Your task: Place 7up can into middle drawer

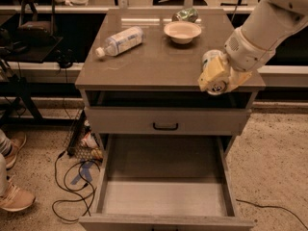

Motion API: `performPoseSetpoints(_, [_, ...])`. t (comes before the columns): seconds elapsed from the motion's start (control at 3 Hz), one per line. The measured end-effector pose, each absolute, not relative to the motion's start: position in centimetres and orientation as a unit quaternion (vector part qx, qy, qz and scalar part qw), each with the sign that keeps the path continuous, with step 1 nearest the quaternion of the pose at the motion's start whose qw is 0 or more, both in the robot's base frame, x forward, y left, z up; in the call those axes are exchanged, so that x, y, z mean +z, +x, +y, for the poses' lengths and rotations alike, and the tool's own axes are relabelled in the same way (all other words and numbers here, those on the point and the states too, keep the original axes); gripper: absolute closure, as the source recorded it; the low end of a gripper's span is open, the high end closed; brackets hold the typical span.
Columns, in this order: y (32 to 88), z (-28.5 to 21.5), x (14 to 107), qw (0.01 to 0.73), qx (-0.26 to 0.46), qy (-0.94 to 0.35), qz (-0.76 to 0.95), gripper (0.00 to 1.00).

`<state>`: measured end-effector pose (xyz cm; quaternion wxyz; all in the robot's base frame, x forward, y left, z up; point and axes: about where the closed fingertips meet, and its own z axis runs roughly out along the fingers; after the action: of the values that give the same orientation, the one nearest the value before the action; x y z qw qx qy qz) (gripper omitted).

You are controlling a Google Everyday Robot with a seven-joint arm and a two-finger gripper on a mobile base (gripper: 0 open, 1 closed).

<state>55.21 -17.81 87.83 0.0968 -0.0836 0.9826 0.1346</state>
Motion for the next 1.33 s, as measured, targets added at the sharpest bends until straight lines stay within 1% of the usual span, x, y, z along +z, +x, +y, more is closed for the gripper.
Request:
performPoseSetpoints(0.33, [51.4,-17.0,84.3,0.083,0.127,-0.163,0.975,1.00])
performPoseSetpoints(0.67, [47.3,-16.2,78.8,0.047,0.124,-0.224,0.966,1.00])
performPoseSetpoints(1.0, [45.4,-16.3,76.5,0.018,0.123,-0.229,0.965,1.00])
performPoseSetpoints(1.33, [45.4,-16.1,75.9,0.015,0.123,-0.229,0.966,1.00])
